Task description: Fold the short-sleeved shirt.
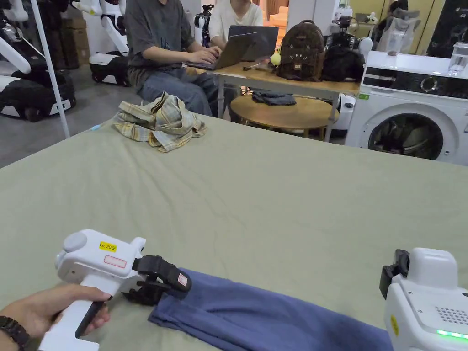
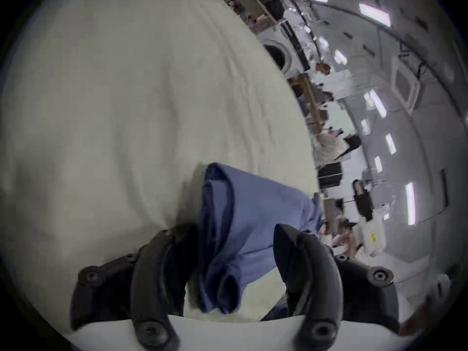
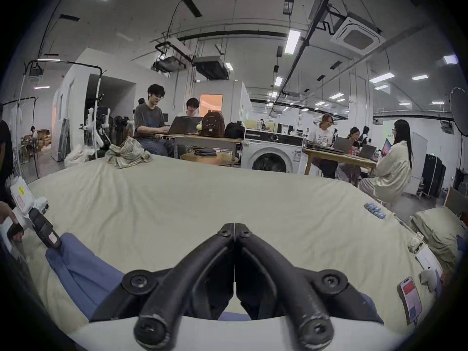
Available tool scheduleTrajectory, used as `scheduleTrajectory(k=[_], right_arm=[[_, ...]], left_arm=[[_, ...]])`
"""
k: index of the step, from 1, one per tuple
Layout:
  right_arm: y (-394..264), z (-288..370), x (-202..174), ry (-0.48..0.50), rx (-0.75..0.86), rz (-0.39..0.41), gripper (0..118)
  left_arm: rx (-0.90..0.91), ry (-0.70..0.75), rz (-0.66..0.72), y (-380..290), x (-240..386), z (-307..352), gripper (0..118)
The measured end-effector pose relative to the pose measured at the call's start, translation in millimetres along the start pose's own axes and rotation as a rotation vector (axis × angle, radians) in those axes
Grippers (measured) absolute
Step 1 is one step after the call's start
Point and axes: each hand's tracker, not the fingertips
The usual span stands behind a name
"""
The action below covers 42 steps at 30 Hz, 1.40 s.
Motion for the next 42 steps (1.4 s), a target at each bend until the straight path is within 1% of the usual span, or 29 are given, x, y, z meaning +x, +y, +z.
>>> scheduleTrajectory(k=[2,3,4,5,6,7,8,9,10,11,12,13,16,23,25,28,33,36,38,42], right_arm=[[-0.5,0.0,1.6,-0.004,-0.003,-0.003,0],[-0.8,-0.3,2.5,-0.005,-0.006,-0.006,0],[-1.1,-0.4,3.3,-0.006,-0.009,-0.009,0],[-1.7,-1.0,4.5,-0.003,-0.014,-0.013,0],[-2.4,-1.7,5.3,-0.002,-0.019,-0.017,0],[-3.1,-2.5,5.6,-0.002,-0.022,-0.018,0],[-4.1,-3.3,5.8,-0.005,-0.026,-0.019,0],[-4.9,-3.7,6.1,-0.005,-0.029,-0.023,0],[-5.4,-4.0,6.4,-0.001,-0.033,-0.028,0],[-5.9,-4.0,6.6,0.002,-0.036,-0.030,0],[-6.4,-3.8,6.2,0.003,-0.037,-0.030,0],[-6.9,-3.7,5.9,0.003,-0.039,-0.028,0],[-7.6,-4.0,5.8,0.006,-0.045,-0.020,0],[-7.7,-7.2,8.6,0.016,-0.050,-0.020,0],[-8.1,-8.3,9.2,0.018,-0.052,-0.023,0],[-8.4,-9.6,9.7,0.024,-0.056,-0.027,0],[-7.1,-10.9,9.5,0.037,-0.056,-0.029,0],[-6.2,-10.6,10.3,0.039,-0.054,-0.026,0],[-5.8,-9.9,12.1,0.037,-0.052,-0.029,0],[-6.4,-7.2,16.3,0.035,-0.057,-0.032,0]], left_arm=[[0.006,-0.073,0.066,-3.6,-8.1,-4.9,61],[0.008,-0.105,0.072,-5.5,-10.1,-7.1,61],[0.015,-0.117,0.074,-8.2,-9.6,-9.6,61],[0.018,-0.071,0.059,-9.2,-10.0,-10.3,60],[0.014,-0.022,0.040,-10.1,-8.3,-14.1,52],[0.019,0.009,0.034,-12.5,-6.9,-16.7,39],[0.024,-0.017,0.037,-15.1,-6.4,-18.1,26],[0.033,-0.026,0.036,-14.3,-7.4,-15.6,16],[0.040,-0.019,0.026,-15.9,-4.6,-15.4,15],[0.047,0.032,-0.018,-16.7,1.6,-14.7,13],[0.054,0.042,-0.020,-18.0,5.0,-13.1,9],[0.063,0.026,0.005,-17.7,4.9,-9.7,7],[0.090,0.027,0.023,-19.6,15.2,4.7,5],[0.159,0.043,-0.073,-22.8,52.7,53.5,4],[0.196,0.052,-0.048,-22.5,53.9,74.1,4],[0.218,0.181,-0.060,-24.3,64.7,99.2,4],[0.193,0.226,-0.064,-30.9,87.5,90.2,4],[0.156,0.162,-0.082,-34.8,109.9,73.2,4],[0.110,0.081,-0.109,-36.7,128.6,56.3,4],[0.010,-0.025,-0.135,-35.0,160.6,8.0,4]])
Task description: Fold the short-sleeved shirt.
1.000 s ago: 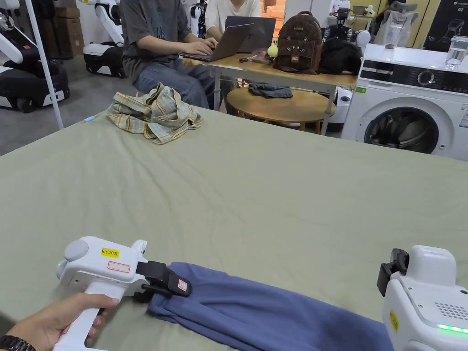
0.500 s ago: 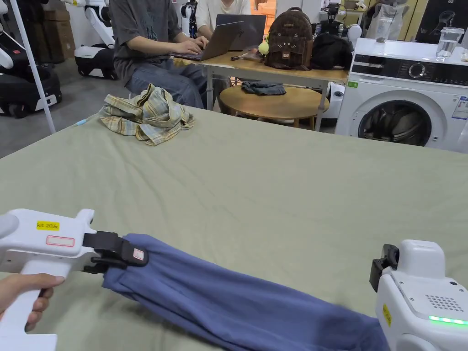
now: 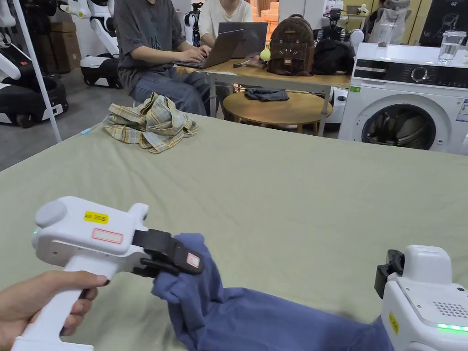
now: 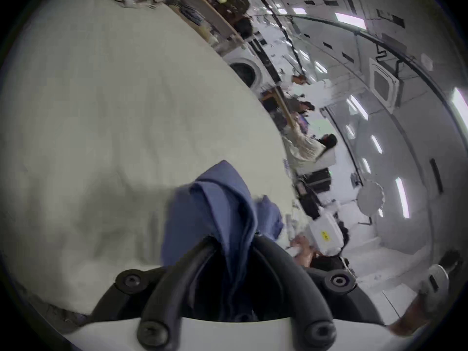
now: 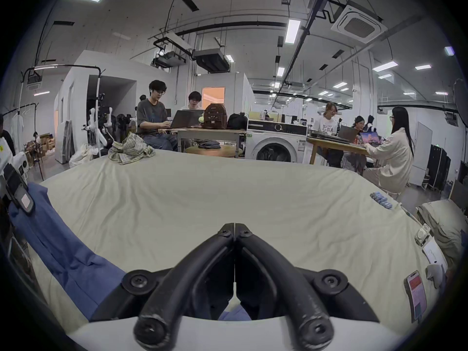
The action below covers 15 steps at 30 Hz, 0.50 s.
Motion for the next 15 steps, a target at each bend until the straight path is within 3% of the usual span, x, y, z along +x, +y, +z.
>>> scheduleTrajectory(k=[3,15], right_arm=[[-2.7,2.8,3.7,-0.010,-0.006,0.003,0],[-11.4,9.2,27.0,-0.064,-0.043,-0.017,0]], left_arm=[[-0.057,0.059,-0.041,2.0,17.6,-42.0,4],[-0.192,0.364,0.057,-7.3,-8.6,-201.7,5]])
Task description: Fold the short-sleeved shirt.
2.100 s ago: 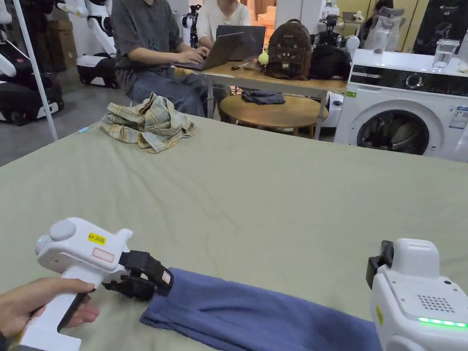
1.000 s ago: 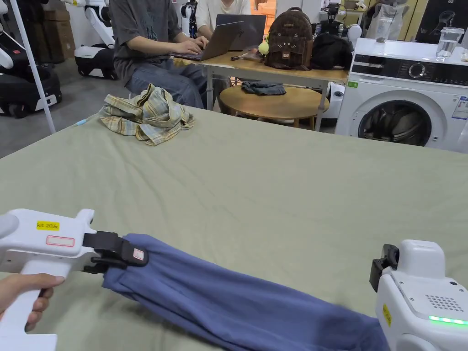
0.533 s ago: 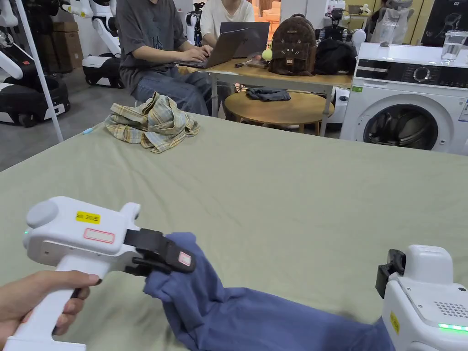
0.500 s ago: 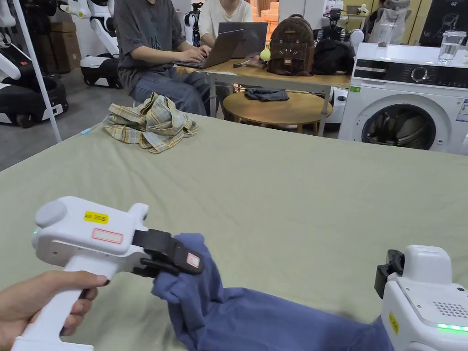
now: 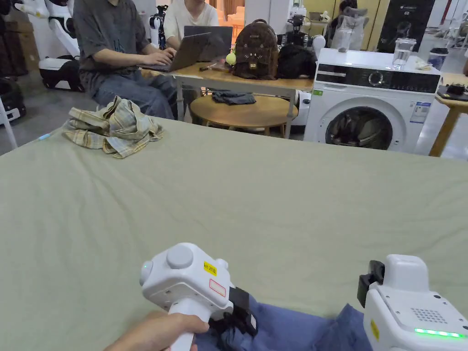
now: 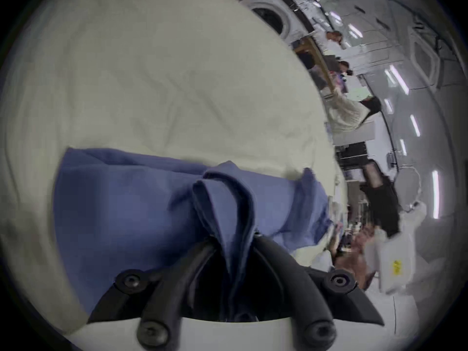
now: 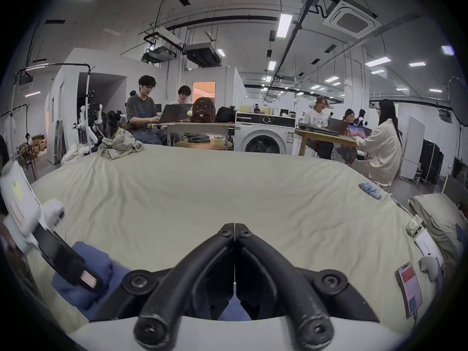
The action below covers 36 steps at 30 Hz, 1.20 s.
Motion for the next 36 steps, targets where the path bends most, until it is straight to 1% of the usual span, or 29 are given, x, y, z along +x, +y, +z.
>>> scheduleTrajectory(k=[2,4,7,8,9,12,14,16,17,19,21,24,27,28,29,32,34,36], right_arm=[[0.1,1.4,2.4,-0.001,-0.001,-0.002,0],[0.3,1.9,3.2,-0.004,-0.001,-0.001,0],[0.6,2.4,3.9,-0.005,-0.001,0.008,0],[0.5,2.2,4.2,-0.005,-0.001,0.008,0],[0.7,2.8,4.7,-0.003,-0.001,0.008,0],[1.1,4.6,5.8,-0.002,0.000,0.001,0],[0.8,5.8,6.2,-0.002,0.001,-0.004,0],[0.5,6.3,6.3,0.003,0.000,-0.005,0],[0.1,6.7,6.2,0.003,0.000,-0.006,0],[-1.0,6.6,5.7,0.004,-0.003,-0.004,0],[-2.0,6.4,5.6,0.006,-0.005,-0.006,0],[-2.7,6.8,5.6,0.010,-0.009,-0.005,0],[-3.4,8.0,6.9,0.007,-0.008,0.000,0],[-3.6,8.9,8.5,0.009,-0.006,-0.003,0],[-3.8,9.5,9.9,0.010,-0.004,-0.005,0],[-4.5,10.0,13.7,0.003,0.002,-0.007,0],[-5.0,9.9,16.2,-0.001,0.000,-0.014,0],[-5.5,10.5,17.9,0.000,0.001,-0.022,0]], left_arm=[[0.005,-0.001,-0.007,-1.5,-1.4,-6.7,9],[0.019,-0.041,-0.008,-4.8,0.9,-1.4,23],[0.017,-0.094,-0.032,-9.1,2.4,13.4,30],[0.021,-0.093,-0.031,-11.7,4.0,21.2,39],[0.025,-0.099,-0.032,-13.5,2.6,29.8,43],[0.073,-0.187,-0.035,-19.1,-6.3,58.6,43],[0.124,-0.175,-0.065,-21.3,-11.4,74.9,42],[0.160,-0.109,-0.073,-20.4,-14.7,81.3,22],[0.146,-0.082,-0.051,-20.9,-16.4,79.4,17],[0.115,0.017,-0.083,-20.4,-14.3,65.9,15],[0.067,0.055,-0.117,-19.2,-9.2,45.0,13],[-0.027,-0.066,-0.123,-23.0,-0.8,15.2,12],[-0.019,-0.152,-0.173,-29.4,12.4,-5.8,12],[-0.013,-0.141,-0.161,-28.2,10.9,-11.0,12],[-0.009,-0.190,-0.137,-28.8,9.7,-17.3,12],[0.009,-0.161,-0.132,-28.6,4.3,-33.0,12],[0.024,-0.222,-0.073,-27.5,-5.7,-34.5,11],[0.027,-0.229,-0.079,-28.3,-10.7,-32.8,10]])
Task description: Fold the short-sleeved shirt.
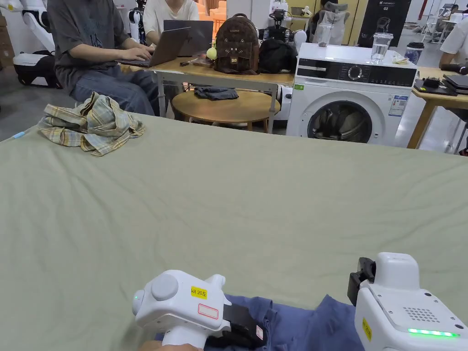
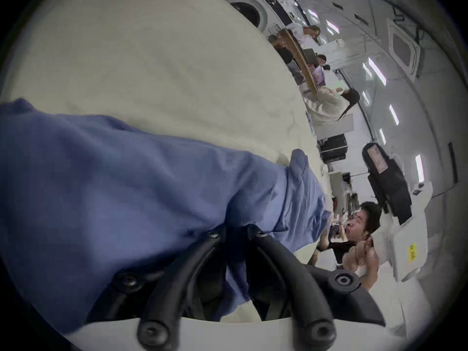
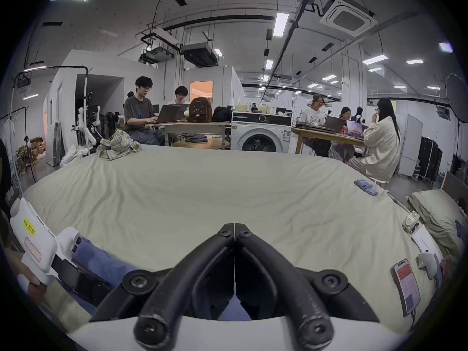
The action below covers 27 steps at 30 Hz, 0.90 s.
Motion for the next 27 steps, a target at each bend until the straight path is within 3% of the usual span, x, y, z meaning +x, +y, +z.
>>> scheduleTrajectory(k=[6,9,17,23,27], right_arm=[[-0.3,1.5,2.2,0.003,0.011,-0.022,0],[2.4,4.6,1.8,0.001,0.041,-0.018,0],[7.3,2.7,-0.4,0.002,0.043,-0.009,0],[4.9,1.2,-4.7,0.011,0.027,-0.011,0],[4.7,1.4,-6.7,0.016,0.022,-0.009,0]], left_arm=[[0.004,-0.106,0.013,0.8,-4.6,29.2,10],[0.075,-0.123,-0.048,0.2,-3.5,70.2,11],[0.257,-0.048,-0.014,3.5,-63.0,169.2,64],[0.155,-0.023,0.070,-11.1,-106.9,150.1,65],[0.159,-0.287,0.087,-23.6,-114.1,121.8,65]])
